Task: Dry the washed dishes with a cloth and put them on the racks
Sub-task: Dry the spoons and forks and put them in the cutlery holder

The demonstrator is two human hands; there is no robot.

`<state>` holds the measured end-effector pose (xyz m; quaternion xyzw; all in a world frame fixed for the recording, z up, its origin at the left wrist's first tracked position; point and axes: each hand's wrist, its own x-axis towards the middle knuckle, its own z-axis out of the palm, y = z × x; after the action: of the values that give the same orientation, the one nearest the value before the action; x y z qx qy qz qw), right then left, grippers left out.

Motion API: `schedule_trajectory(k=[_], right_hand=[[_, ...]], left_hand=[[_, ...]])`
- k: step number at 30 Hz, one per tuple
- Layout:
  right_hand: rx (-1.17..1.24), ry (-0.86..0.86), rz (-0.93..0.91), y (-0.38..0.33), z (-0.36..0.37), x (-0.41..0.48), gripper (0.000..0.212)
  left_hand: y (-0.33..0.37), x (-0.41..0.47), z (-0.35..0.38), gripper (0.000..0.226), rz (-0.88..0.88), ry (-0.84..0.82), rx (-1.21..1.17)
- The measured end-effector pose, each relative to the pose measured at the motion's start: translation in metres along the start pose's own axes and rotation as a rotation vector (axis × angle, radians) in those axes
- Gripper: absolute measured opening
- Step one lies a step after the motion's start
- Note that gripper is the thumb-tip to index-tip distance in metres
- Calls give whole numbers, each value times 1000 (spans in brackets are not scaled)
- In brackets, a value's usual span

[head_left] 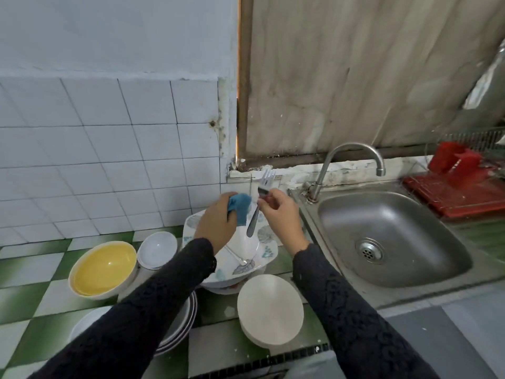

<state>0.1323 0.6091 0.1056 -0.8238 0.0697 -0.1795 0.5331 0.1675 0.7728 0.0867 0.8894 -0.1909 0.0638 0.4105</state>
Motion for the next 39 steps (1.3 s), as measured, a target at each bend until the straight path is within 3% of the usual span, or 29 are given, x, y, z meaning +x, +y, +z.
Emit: schedule_trajectory(k=[3, 8, 11, 19, 25, 28, 31, 35, 39], right_hand=[[-56, 89, -3, -9, -33, -9, 29], [-109, 290, 24, -21, -105, -30, 8], [-157, 418, 23, -23, -153, -46, 7], [-223, 693, 69, -9, -268, -85, 14], [-187, 771, 85, 21, -362, -97, 14], [-136, 779, 45, 29, -412, -97, 3], [-82, 774, 2, 34, -461, -94, 5], [-5, 764, -59, 41, -510, -76, 12], [40, 787, -107, 55, -536, -42, 11]], left_hand=[[32, 8, 7, 32, 103, -34, -12], [93, 22, 30, 35, 289, -105, -77], [135, 25, 51, 41, 391, -175, -73], [234, 8, 129, 39, 468, -246, -139], [304, 7, 198, 35, 439, -239, -198], [341, 6, 234, 36, 379, -214, -247], [376, 6, 268, 35, 293, -175, -308], [402, 13, 295, 36, 200, -116, -343], [414, 35, 313, 32, 213, -37, -316]])
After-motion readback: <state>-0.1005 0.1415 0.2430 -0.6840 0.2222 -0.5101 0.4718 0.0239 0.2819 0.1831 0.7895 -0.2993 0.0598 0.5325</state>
